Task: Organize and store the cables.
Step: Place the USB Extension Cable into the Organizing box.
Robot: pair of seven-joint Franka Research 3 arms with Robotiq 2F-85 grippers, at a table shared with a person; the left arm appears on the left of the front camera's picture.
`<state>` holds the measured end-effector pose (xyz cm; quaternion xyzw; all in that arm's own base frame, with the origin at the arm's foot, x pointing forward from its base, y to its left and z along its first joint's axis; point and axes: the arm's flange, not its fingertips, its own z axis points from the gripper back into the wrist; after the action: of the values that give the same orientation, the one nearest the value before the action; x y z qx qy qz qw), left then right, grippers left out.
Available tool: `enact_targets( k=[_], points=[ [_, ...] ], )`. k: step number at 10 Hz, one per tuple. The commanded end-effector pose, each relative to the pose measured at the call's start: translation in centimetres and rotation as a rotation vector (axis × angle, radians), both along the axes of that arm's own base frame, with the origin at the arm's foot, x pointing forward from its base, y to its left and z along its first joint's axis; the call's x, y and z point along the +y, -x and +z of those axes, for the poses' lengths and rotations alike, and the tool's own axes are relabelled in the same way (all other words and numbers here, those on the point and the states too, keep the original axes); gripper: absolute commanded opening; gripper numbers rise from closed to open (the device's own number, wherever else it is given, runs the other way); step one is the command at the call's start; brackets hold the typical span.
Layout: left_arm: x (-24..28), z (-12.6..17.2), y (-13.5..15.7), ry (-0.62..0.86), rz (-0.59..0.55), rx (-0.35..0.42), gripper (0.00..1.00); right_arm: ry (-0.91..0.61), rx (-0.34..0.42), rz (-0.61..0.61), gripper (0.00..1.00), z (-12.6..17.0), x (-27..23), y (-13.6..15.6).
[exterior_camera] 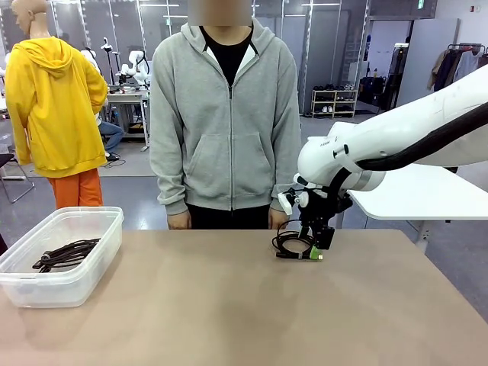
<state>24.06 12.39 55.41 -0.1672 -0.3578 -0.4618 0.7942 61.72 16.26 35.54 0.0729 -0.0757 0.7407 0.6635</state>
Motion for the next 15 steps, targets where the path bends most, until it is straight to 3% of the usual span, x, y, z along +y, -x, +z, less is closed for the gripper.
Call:
enact_targets(
  k=[1, 10, 11, 12, 13, 15],
  points=[
    [-0.3, 0.0, 0.4, -0.014, -0.026, -0.017, 1.00, 0.032, 0.000, -0.089, 1.00, -1.0, 0.9, -1.3],
    [-0.3, 0.0, 0.4, -0.014, -0.026, -0.017, 1.00, 0.109, -0.060, -0.150, 1.00, -4.7, 1.8, -4.0],
    [-0.3, 0.0, 0.4, -0.014, -0.026, -0.017, 1.00, 0.115, -0.057, -0.158, 0.44, -4.8, 1.8, -4.1],
    [-0.3, 0.0, 0.4, -0.014, -0.026, -0.017, 1.00, 0.126, -0.050, -0.149, 0.41, -4.8, 1.8, -4.0],
    [-0.3, 0.0, 0.4, -0.014, -0.026, -0.017, 1.00, 0.129, -0.045, -0.149, 0.00, -4.8, 1.8, -4.0],
    [-0.3, 0.0, 0.4, -0.014, -0.026, -0.017, 1.00, 0.125, -0.042, -0.158, 0.00, -4.5, 1.7, -3.9]
  ],
)
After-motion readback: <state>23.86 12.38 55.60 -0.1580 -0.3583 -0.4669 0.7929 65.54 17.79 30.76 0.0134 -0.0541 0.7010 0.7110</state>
